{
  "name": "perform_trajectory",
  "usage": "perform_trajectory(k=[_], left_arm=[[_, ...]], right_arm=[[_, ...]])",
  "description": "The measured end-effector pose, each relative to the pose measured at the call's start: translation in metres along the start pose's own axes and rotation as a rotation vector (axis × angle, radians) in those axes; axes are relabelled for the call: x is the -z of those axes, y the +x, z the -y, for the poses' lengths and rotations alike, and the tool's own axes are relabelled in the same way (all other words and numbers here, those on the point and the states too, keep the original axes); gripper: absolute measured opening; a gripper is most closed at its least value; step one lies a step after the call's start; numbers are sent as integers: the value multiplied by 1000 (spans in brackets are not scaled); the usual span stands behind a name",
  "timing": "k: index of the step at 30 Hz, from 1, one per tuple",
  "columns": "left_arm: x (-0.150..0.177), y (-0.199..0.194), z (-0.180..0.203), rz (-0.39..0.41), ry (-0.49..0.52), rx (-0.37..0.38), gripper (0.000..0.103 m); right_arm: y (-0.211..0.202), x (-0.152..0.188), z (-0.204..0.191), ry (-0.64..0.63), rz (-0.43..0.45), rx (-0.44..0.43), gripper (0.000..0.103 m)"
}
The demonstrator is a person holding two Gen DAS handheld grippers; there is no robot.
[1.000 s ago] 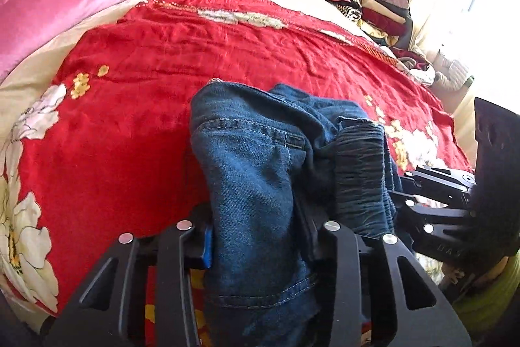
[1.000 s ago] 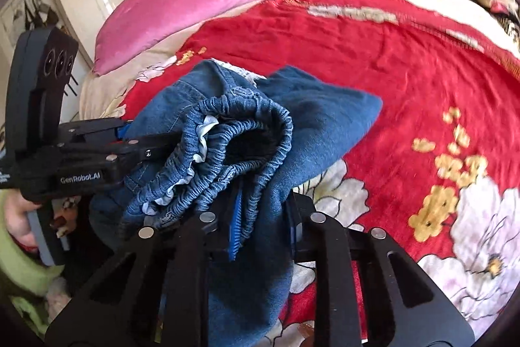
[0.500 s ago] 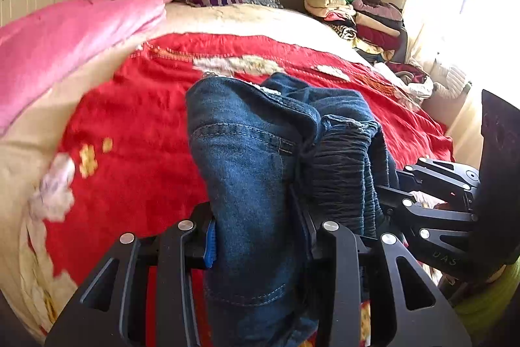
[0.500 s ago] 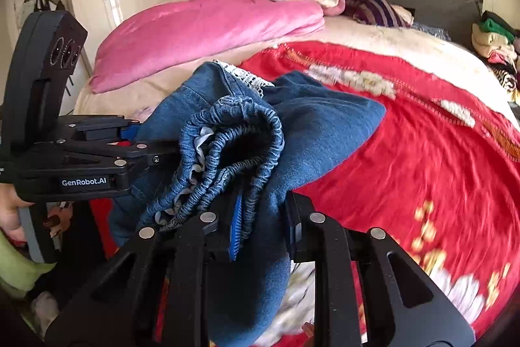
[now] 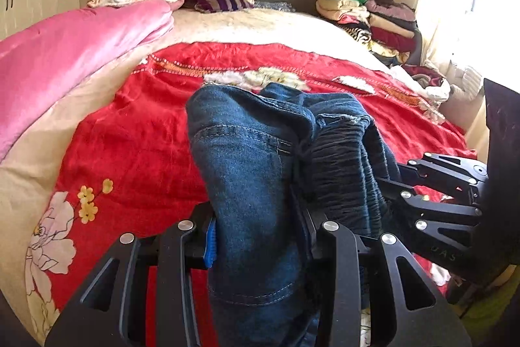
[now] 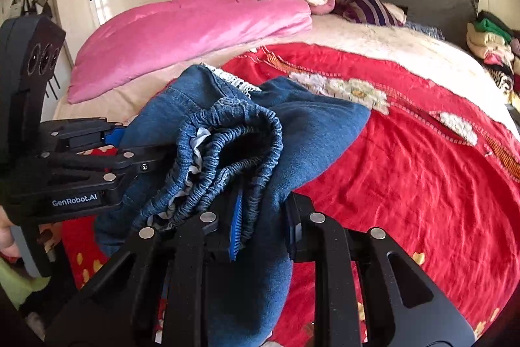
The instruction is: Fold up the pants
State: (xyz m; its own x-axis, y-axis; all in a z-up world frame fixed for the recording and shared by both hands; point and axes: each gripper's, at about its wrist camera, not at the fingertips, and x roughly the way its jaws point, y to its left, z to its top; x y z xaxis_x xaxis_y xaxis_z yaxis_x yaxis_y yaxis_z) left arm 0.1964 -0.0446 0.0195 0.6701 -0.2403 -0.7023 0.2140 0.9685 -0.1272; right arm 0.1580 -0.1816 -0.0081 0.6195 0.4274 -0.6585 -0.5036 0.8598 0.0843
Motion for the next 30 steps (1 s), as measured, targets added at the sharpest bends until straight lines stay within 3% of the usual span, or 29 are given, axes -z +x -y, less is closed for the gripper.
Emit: perform_trajectory(k=[6, 10, 13, 21, 24, 26, 30], left_arm=[[17, 28, -12, -77, -16, -38, 49], [25, 36, -19, -95, -30, -39, 57], [27, 41, -24, -102, -46, -29, 60], [30, 44, -28, -100, -61, -7, 60], [31, 42, -27, -98, -63, -5, 60], [31, 40, -27, -100, -65, -12, 72], [32, 36, -29, -96, -73, -4, 73]], right_arm=[[23, 13, 14, 60, -95, 41, 21], [32, 24, 31, 124, -143, 76, 43], [34, 31, 34, 143, -158, 93, 49], [33, 33, 34, 146, -154, 121, 54], [30, 32, 34, 148, -149, 136, 61], [26, 32, 35, 157, -140, 142, 63], [17, 33, 37, 165, -117, 150, 69]])
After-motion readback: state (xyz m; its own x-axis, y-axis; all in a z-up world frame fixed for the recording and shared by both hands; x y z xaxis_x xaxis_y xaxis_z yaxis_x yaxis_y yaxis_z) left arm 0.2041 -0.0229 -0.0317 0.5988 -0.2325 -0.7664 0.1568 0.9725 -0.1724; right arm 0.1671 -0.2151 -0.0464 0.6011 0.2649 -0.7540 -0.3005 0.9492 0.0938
